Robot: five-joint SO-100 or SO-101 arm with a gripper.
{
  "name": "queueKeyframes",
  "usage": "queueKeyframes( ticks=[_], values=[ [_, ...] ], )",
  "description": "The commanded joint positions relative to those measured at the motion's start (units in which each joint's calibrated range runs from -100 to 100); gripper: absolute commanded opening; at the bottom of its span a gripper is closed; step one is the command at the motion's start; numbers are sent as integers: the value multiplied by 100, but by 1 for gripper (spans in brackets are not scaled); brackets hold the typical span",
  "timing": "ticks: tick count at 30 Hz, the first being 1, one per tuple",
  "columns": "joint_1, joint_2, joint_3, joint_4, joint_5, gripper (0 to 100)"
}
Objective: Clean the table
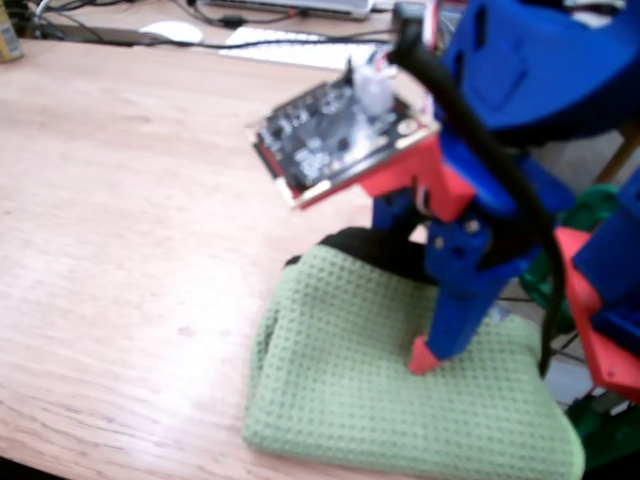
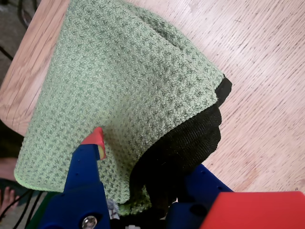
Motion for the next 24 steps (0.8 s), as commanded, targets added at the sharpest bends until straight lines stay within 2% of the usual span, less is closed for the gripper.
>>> queueKeyframes(
  ticks=[1, 15, 20, 24],
  values=[
    [42, -195, -68, 44, 29, 24],
    [93, -418, -974, 142, 29, 24],
    [702, -418, -1049, 142, 39, 24],
    [837, -598, -1049, 151, 484, 24]
  ],
)
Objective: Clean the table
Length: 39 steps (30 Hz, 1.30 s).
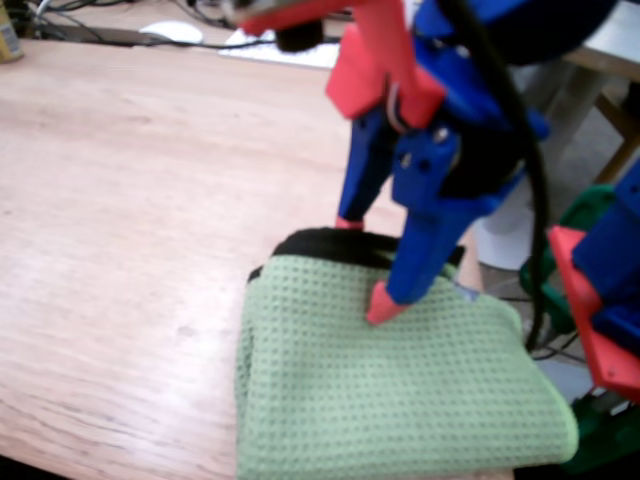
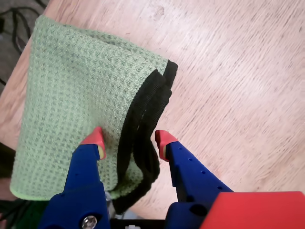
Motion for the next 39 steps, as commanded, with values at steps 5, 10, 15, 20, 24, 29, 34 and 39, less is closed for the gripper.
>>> queueKeyframes(
  ticks=[5, 10, 15, 20, 24, 29, 34, 39],
  values=[
    [526, -596, -300, 35, 488, 24],
    [458, -999, -300, 26, 498, 24],
    [322, -1969, -310, -72, 493, 24],
    [509, -4113, 21, 35, 298, 15],
    [322, -5022, 606, 35, -156, 0],
    [306, -6385, 1804, 43, -117, 1],
    [509, -6917, 2125, 43, -181, 0],
    [526, -7578, 3107, 43, -1143, 1]
  ],
)
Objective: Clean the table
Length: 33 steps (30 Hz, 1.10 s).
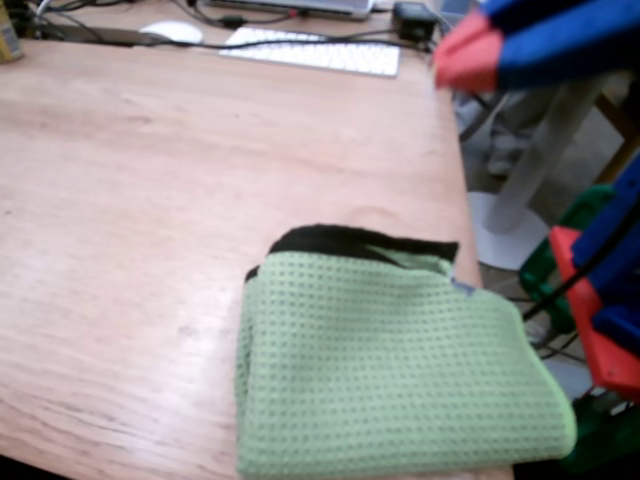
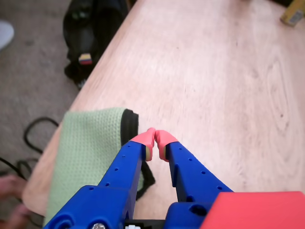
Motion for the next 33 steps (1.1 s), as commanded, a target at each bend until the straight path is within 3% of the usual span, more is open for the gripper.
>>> queueKeyframes(
  ticks=[1, 6, 10, 14, 18, 33],
  values=[
    [18, -461, 391, 1, -742, 1],
    [137, -461, 1156, 10, -1270, 1],
    [1440, -461, 1892, 10, -1270, 1],
    [1440, -461, 2222, 84, -1294, 1],
    [1440, -461, 2166, 872, -1299, 1],
    [1406, -461, 2166, 896, -1299, 0]
  ],
)
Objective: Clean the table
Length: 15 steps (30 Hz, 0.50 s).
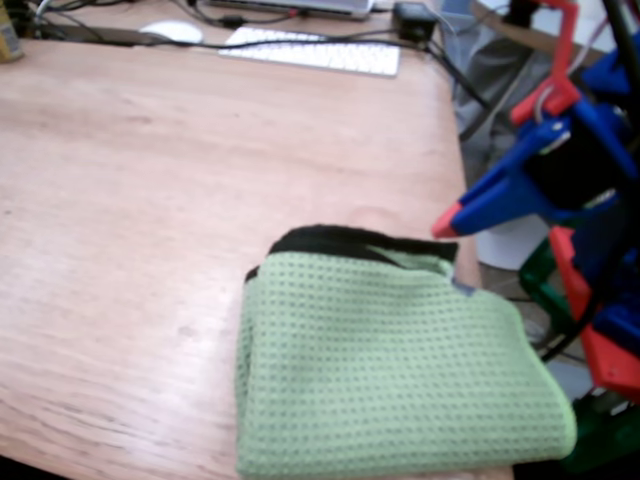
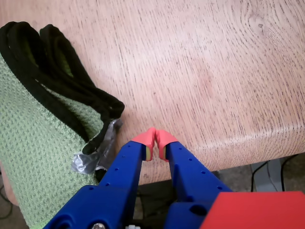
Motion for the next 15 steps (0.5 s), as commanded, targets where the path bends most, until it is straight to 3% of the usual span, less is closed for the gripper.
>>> queueKeyframes(
  ticks=[1, 15],
  values=[
    [15, -11, -107, 27, -20, 0],
    [32, -20, -116, 27, -5, 0]
  ],
)
